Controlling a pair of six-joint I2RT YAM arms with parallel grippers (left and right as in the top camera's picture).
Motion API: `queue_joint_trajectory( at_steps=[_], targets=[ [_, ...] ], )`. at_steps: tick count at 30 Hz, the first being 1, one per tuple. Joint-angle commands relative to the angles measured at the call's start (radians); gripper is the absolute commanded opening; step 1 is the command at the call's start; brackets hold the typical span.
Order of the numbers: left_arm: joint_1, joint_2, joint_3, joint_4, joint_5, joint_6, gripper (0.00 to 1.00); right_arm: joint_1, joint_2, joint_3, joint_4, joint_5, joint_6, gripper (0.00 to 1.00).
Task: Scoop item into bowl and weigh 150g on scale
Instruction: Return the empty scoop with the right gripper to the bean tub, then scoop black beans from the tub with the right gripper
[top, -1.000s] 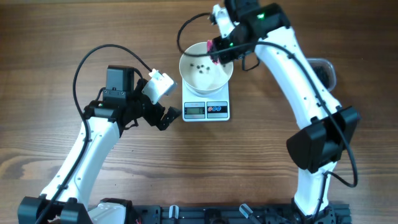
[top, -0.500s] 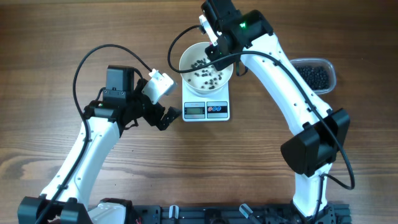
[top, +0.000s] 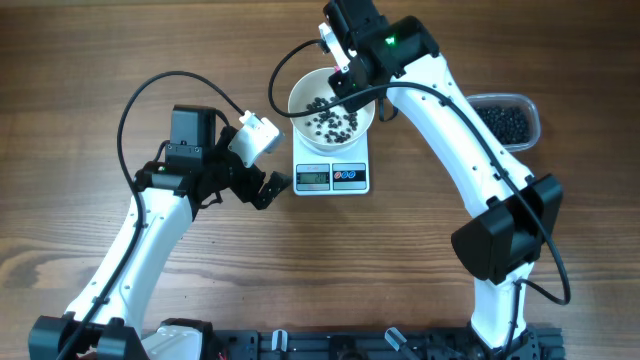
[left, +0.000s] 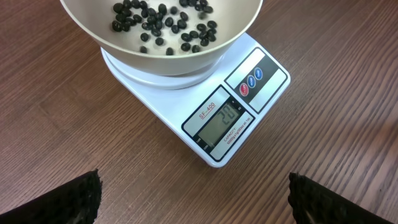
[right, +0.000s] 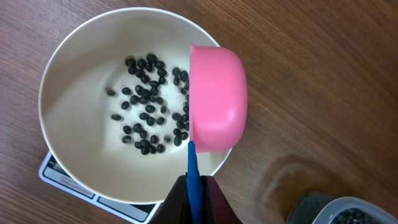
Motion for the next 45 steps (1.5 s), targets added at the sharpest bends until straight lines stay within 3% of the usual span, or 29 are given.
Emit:
queue_joint_trajectory(
  at_steps=[1, 8, 19, 22, 30, 45],
  targets=[
    [0.003, -0.001, -0.006, 0.003, 0.011, 0.005, 1.00, -0.031, -0.037, 0.024, 0.003, -0.100, 0.039, 0.04],
    [0.003, -0.001, -0.006, 0.003, 0.011, 0.005, 1.00, -0.206, -0.143, 0.024, -0.004, -0.299, 0.068, 0.04],
    [0.003, -0.001, -0.006, 0.003, 0.011, 0.005, 1.00, -0.572, -0.236, 0.023, -0.245, -0.286, 0.040, 0.04],
    [0.003, -0.001, -0.006, 0.003, 0.011, 0.005, 1.00, -0.648, -0.235, 0.002, -0.297, -0.174, 0.041, 0.04],
    [0.003, -0.001, -0.006, 0.003, 0.012, 0.005, 1.00, -0.688, -0.231, -0.166, -0.277, 0.037, 0.049, 0.04],
    [0.003, -0.001, -0.006, 0.003, 0.011, 0.005, 1.00, -0.687, -0.218, -0.416, 0.019, 0.038, 0.018, 0.04]
  ],
)
